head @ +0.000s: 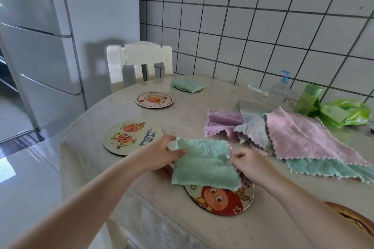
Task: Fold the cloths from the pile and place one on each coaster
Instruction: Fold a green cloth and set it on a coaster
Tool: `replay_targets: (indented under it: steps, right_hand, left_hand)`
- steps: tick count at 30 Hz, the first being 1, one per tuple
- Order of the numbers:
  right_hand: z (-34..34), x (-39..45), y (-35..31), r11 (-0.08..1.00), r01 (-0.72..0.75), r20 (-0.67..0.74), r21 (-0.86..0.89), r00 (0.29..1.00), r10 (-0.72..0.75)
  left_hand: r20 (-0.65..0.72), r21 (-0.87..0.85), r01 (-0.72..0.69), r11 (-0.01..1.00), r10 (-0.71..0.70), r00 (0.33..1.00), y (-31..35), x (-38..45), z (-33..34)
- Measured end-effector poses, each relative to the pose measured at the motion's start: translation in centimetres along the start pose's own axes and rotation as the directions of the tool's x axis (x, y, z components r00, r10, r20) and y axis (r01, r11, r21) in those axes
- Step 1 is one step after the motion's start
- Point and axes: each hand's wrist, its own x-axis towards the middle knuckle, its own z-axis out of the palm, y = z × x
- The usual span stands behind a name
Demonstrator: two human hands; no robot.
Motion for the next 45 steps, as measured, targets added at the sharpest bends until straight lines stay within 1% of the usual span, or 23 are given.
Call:
replay_targets:
  steps: [1, 3, 4, 5, 6, 8, 10, 12, 14, 16, 19, 22, 25, 27, 30, 32, 36, 38, 40, 43, 45]
  right_hand:
    - [-0.3, 0.1, 0.1, 1.0, -0.006, -0.05, -0.02, 0.999, 0.005]
    - [-0.7, 0.1, -0.3, 0.999, 0.024, -0.189, -0.048, 0.981, -0.033]
    - [-0.8, 0.0, -0.8, 0.996, 0.072, -0.236, -0.051, 0.968, -0.082]
    - [-0.7, 0.0, -1.4, 0.988, 0.139, -0.243, -0.06, 0.958, -0.15]
    - [-0.5, 0.0, -2.1, 0.974, 0.207, -0.206, -0.089, 0.953, -0.221]
    - [0.5, 0.3, -3.1, 0.934, 0.289, -0.048, -0.213, 0.951, -0.305]
    - [2.0, 0.6, -3.4, 0.895, 0.303, 0.094, -0.328, 0.953, -0.288]
    - [3.1, 0.7, -2.9, 0.884, 0.259, 0.166, -0.388, 0.964, -0.21]
    - [3.7, 0.5, -2.0, 0.883, 0.207, 0.178, -0.421, 0.974, -0.143]
    - [3.7, 0.1, -1.4, 0.884, 0.179, 0.169, -0.433, 0.979, -0.115]
    - [3.6, -0.2, -0.9, 0.887, 0.142, 0.161, -0.439, 0.984, -0.079]
    - [3.7, -0.3, -0.9, 0.889, 0.136, 0.147, -0.437, 0.986, -0.079]
    - [3.5, -0.2, -1.1, 0.89, 0.139, 0.141, -0.434, 0.986, -0.085]
    - [3.2, -0.2, -1.1, 0.895, 0.141, 0.111, -0.424, 0.988, -0.103]
    - [2.4, -1.0, -0.3, 0.923, 0.128, 0.006, -0.364, 0.991, -0.135]
    - [1.8, -1.8, 0.6, 0.93, 0.141, -0.037, -0.338, 0.986, -0.163]
    - [1.2, -2.9, 1.0, 0.928, 0.188, -0.093, -0.322, 0.969, -0.229]
    - [1.7, -3.0, 0.6, 0.925, 0.222, -0.075, -0.309, 0.964, -0.257]
    - [2.0, -2.9, 0.3, 0.953, 0.218, -0.063, -0.21, 0.97, -0.235]
    - [2.1, -2.7, 0.0, 0.978, 0.205, -0.125, -0.029, 0.97, -0.207]
    - [2.3, -2.6, -0.2, 0.975, 0.217, -0.17, 0.038, 0.963, -0.208]
  left_hand:
    - [-0.044, 0.028, -0.019, 0.999, 0.02, 0.999, 0.1, -0.1, -0.2]
    - [-0.159, 0.178, -0.113, 0.977, 0.142, 0.977, 0.4, -0.3, -0.3]
    - [-0.199, 0.253, -0.174, 0.952, 0.228, 0.953, 0.7, -0.4, 0.0]
    - [-0.214, 0.299, -0.238, 0.924, 0.308, 0.927, 1.2, -0.6, 0.4]
    - [-0.206, 0.321, -0.293, 0.901, 0.368, 0.907, 1.8, -0.7, 0.9]
    - [-0.134, 0.354, -0.347, 0.869, 0.414, 0.9, 2.9, -0.6, 2.0]
    - [-0.041, 0.401, -0.334, 0.853, 0.381, 0.924, 3.4, -0.1, 3.2]
    - [0.04, 0.471, -0.319, 0.823, 0.341, 0.939, 3.0, 0.1, 4.2]
    - [0.099, 0.544, -0.302, 0.783, 0.298, 0.95, 1.8, 0.0, 4.8]
    - [0.114, 0.587, -0.273, 0.763, 0.256, 0.96, 0.8, -0.2, 4.8]
    - [0.099, 0.623, -0.228, 0.749, 0.213, 0.972, 0.4, -0.4, 4.6]
    - [0.063, 0.644, -0.19, 0.741, 0.196, 0.979, 0.5, -0.7, 4.9]
    - [0.07, 0.671, -0.195, 0.715, 0.201, 0.977, 1.1, -0.8, 4.8]
    - [0.067, 0.663, -0.19, 0.724, 0.196, 0.978, 1.3, -1.1, 4.3]
    - [0.013, 0.597, -0.147, 0.789, 0.174, 0.985, 0.6, -2.0, 3.1]
    - [-0.021, 0.571, -0.139, 0.809, 0.184, 0.983, 0.0, -2.9, 2.5]
    - [-0.035, 0.539, -0.182, 0.822, 0.237, 0.971, -0.3, -3.2, 2.7]
    - [-0.03, 0.458, -0.203, 0.865, 0.243, 0.97, -0.1, -2.9, 2.9]
    - [-0.049, 0.344, -0.237, 0.908, 0.27, 0.962, 0.2, -2.7, 2.9]
    - [-0.119, 0.186, -0.297, 0.937, 0.322, 0.939, 0.2, -2.3, 3.0]
    - [-0.151, 0.077, -0.311, 0.947, 0.32, 0.935, -0.1, -1.9, 3.1]
